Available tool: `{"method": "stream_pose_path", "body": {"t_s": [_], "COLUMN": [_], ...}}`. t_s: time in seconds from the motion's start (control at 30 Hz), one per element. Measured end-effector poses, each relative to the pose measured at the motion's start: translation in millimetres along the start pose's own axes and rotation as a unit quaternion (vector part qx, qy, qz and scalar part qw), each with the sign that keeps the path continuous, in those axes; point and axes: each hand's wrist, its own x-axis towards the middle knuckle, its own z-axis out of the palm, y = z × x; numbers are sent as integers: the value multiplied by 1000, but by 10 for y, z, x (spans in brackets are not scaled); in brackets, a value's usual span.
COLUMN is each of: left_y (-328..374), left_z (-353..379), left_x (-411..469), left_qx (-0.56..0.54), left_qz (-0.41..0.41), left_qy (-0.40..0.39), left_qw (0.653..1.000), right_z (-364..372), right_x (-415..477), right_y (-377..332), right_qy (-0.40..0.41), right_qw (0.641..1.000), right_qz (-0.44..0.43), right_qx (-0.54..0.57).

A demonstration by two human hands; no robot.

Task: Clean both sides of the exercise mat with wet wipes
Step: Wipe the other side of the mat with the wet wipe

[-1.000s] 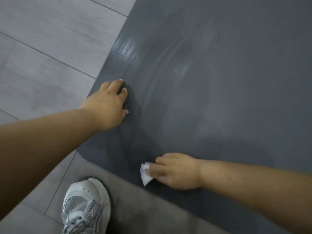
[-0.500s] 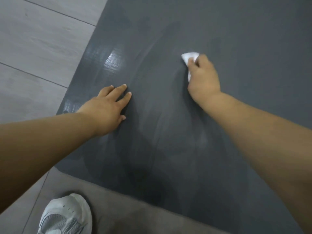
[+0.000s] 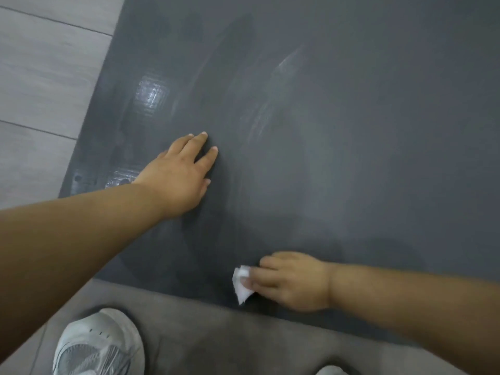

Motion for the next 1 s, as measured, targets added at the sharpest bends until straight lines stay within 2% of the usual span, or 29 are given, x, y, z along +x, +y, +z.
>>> {"method": "stream_pose_path", "body": {"t_s": [0.1,0.17,0.2,0.27,0.33,0.4,0.47,0.5,0.53,0.63,0.7,0.8,0.83,0.87,0.93,0.97,1.0], "left_y": [111,101,82,52,57,85,86,76,62,43,55,115,138,168,242,269,296], "left_z": [-59,-100,-107,-97,-79,-74,-74,-71,-70,-76,-112,-181,-189,-195,-197,-186,-177], "left_x": [41,55,52,45,42,46,50,52,51,40,41,56,65,74,85,97,111], "left_qx": [36,36,38,46,39,28,21,17,12,-3,-4,10,11,9,3,0,0], "left_qz": [45,44,43,43,39,35,33,32,33,32,29,17,10,3,-9,-13,-18], "left_qy": [-19,-23,-23,-31,-45,-56,-58,-56,-52,-53,-53,-39,-30,-23,-9,-2,1], "left_qw": [998,998,998,998,997,997,998,998,998,998,998,999,999,1000,1000,1000,1000], "right_z": [-345,-622,-750,-1016,-1155,-1190,-1156,-1120,-1009,-627,-405,-200,-213,-235,-381,-477,-595], "right_x": [132,238,261,222,136,109,248,352,455,598,447,7,-101,-155,-138,-125,-129], "right_y": [609,1130,1420,1911,2232,2354,2274,2147,1997,1263,767,326,275,295,488,704,942], "right_qy": [87,164,188,234,224,213,262,264,241,124,75,-7,-11,-20,28,73,107], "right_qw": [991,965,942,868,810,779,756,771,807,941,982,999,1000,1000,999,994,981], "right_qz": [98,184,260,422,532,580,595,576,538,314,171,35,9,13,42,81,162], "right_qx": [-28,-87,-100,-118,-106,-103,-74,-53,-34,-13,9,0,-11,5,-7,1,-4]}}
